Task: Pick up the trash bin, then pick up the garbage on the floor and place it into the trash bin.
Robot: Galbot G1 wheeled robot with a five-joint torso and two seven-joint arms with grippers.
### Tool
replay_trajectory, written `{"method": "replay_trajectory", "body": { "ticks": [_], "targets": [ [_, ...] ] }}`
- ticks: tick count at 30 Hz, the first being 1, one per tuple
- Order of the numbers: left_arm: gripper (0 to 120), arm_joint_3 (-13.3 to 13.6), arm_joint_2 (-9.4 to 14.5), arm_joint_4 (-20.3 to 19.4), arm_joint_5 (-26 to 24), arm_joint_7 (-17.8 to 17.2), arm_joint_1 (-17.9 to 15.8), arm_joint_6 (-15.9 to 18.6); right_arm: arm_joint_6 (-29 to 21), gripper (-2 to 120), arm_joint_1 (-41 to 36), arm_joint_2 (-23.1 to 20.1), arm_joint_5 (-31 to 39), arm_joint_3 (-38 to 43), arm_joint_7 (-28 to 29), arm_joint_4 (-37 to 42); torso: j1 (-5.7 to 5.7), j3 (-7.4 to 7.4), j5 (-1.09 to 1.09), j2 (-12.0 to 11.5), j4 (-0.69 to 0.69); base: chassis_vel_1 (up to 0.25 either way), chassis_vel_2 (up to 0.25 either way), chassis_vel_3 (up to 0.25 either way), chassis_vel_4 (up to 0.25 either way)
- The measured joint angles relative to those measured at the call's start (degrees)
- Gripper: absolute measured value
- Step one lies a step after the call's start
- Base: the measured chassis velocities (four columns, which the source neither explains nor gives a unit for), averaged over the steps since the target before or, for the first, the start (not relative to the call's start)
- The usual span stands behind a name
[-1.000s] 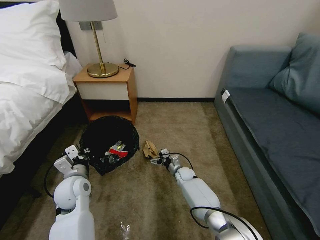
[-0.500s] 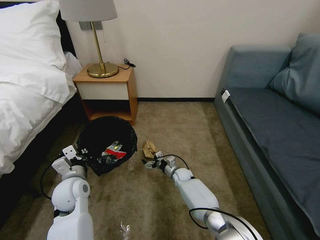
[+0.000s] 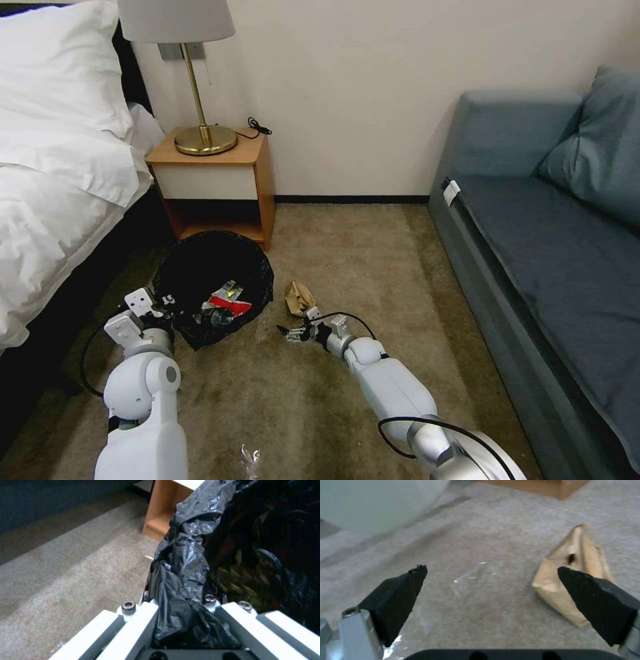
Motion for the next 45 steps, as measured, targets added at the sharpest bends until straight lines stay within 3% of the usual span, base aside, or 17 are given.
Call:
{"method": "replay_trajectory", "body": {
  "ticks": [5,32,45],
  "targets": [
    [3,0.0,0.0,0.6,-0.3,0.1,-0.5,-0.1,1.8,100,-0.3,0.0,0.9,0.8,3.1,0.0,0.0,0.0,0.0,0.0,0.0,0.0,0.0,0.0,0.0],
    [3,0.2,0.0,1.1,-0.8,0.1,-1.4,0.2,2.4,100,-0.7,0.0,-1.0,4.5,1.4,-0.8,-0.01,0.0,0.0,0.0,0.0,-0.023,0.024,0.022,-0.024],
    [3,0.6,0.0,1.4,-0.8,0.1,-1.6,0.4,4.6,100,-2.3,0.0,-1.0,1.5,2.4,-0.6,0.0,0.0,0.0,0.0,0.0,-0.066,0.058,0.063,-0.049]
  ]
}}
